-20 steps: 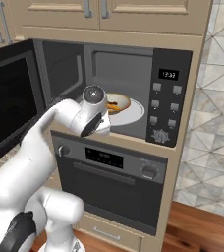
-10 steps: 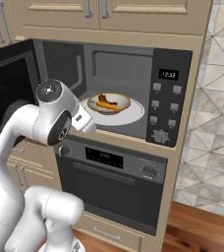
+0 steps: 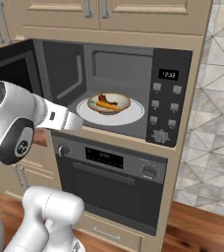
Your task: Place the bowl containing the chicken drumstick and carrot in the microwave. Close the microwave door and press the start button to microwave the meal.
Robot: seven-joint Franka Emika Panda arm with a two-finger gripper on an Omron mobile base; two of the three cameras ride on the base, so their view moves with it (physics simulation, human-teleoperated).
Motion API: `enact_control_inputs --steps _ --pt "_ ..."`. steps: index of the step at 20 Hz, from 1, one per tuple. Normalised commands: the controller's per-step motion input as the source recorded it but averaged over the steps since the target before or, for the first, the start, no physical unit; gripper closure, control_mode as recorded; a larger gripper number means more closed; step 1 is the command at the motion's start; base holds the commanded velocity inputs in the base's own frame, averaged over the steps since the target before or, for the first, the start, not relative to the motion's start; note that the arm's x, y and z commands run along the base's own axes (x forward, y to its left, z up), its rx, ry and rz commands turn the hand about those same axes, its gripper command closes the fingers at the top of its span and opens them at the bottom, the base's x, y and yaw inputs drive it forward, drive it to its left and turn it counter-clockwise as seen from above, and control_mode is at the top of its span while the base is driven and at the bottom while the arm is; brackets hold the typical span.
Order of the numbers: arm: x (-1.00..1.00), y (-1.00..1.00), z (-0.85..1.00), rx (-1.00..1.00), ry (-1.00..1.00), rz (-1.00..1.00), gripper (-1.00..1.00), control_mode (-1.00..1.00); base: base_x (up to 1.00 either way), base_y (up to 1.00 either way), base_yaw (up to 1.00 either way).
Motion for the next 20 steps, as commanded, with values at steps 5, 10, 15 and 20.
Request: enact_control_inputs --steps 5,10,15,20 --pt "-0.9 0.26 0.13 -0.37 -0.02 0.22 -1.0 -1.0 0.0 0.0 0.0" --pt "-0.68 0.11 -0.01 -0.2 0.0 0.17 -1.0 -1.0 0.0 0.0 0.0" --pt "-0.57 0.36 0.09 -0.16 0.05 0.1 -1.0 -1.0 0.0 0.0 0.0" --pt "-0.3 0.69 0.19 -0.24 0.16 0.01 -1.0 -1.0 0.0 0.0 0.0"
